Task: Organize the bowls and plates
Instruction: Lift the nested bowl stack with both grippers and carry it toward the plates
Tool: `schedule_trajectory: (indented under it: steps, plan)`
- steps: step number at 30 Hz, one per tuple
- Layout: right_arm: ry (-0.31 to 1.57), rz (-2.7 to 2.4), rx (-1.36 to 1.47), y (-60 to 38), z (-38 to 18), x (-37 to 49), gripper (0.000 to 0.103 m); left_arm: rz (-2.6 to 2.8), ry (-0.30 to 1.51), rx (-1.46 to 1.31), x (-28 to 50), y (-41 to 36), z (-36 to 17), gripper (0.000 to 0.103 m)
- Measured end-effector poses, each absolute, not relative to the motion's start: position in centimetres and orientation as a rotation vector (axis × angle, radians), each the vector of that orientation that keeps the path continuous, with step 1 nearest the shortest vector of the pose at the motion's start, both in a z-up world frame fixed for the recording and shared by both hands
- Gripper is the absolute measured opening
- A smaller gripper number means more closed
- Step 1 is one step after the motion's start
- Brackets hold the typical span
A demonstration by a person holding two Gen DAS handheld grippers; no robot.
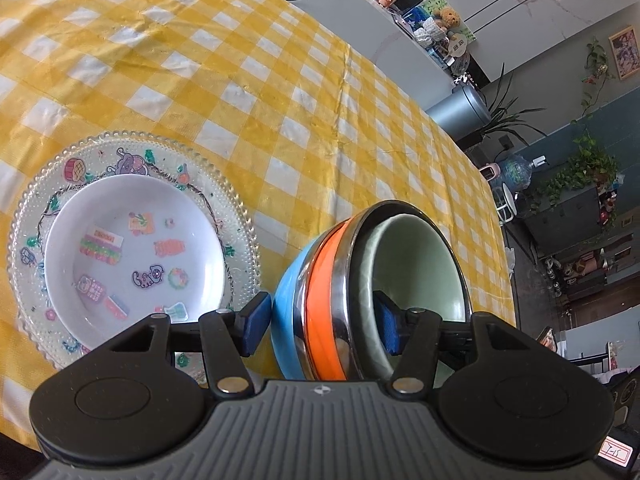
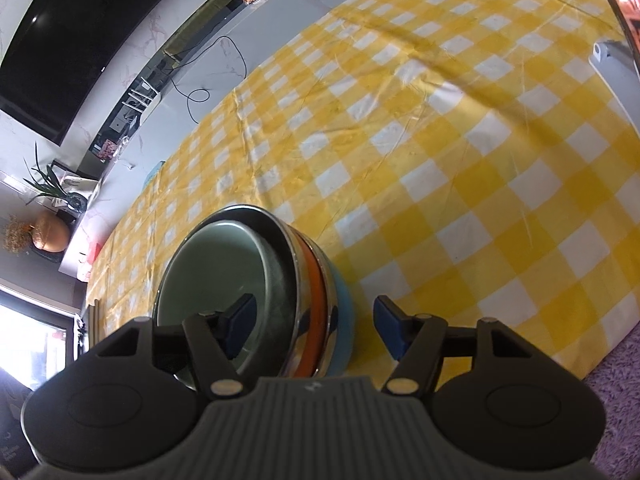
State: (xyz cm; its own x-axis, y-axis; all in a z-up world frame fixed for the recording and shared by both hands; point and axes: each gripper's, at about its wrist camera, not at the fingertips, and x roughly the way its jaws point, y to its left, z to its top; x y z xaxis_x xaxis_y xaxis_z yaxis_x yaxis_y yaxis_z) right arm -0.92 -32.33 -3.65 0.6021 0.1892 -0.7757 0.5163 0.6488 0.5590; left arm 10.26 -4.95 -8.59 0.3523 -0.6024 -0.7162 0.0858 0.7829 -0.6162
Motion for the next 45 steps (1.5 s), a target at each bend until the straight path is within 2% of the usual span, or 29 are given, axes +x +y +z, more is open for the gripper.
schedule_trajectory:
  steps: [6,16,31,45]
  plan:
    - [0.922,-0.185,0.981,-33.4,-5.0,-0.9,0.058,-0.48,1.127,-0.552,10.6,-5.1,-9.1,0.064]
    - [0.922,-0.163,1.039,-33.7,-5.9,-0.6,0.056,-0.465,1.136,-0.461,10.6,-6.2,-8.7,0.055]
    - [0.92,-0.181,1.027,-33.9,-5.4,-1.3,0.048,-0.477,1.145,-0.448,10.3,-6.3,-8.2,0.056]
    - [0.882,-0.129,0.983,-31.3,-1.8,-1.4,0.048,-0.458,1.081,-0.474,9.2,-2.8,-4.6,0.056]
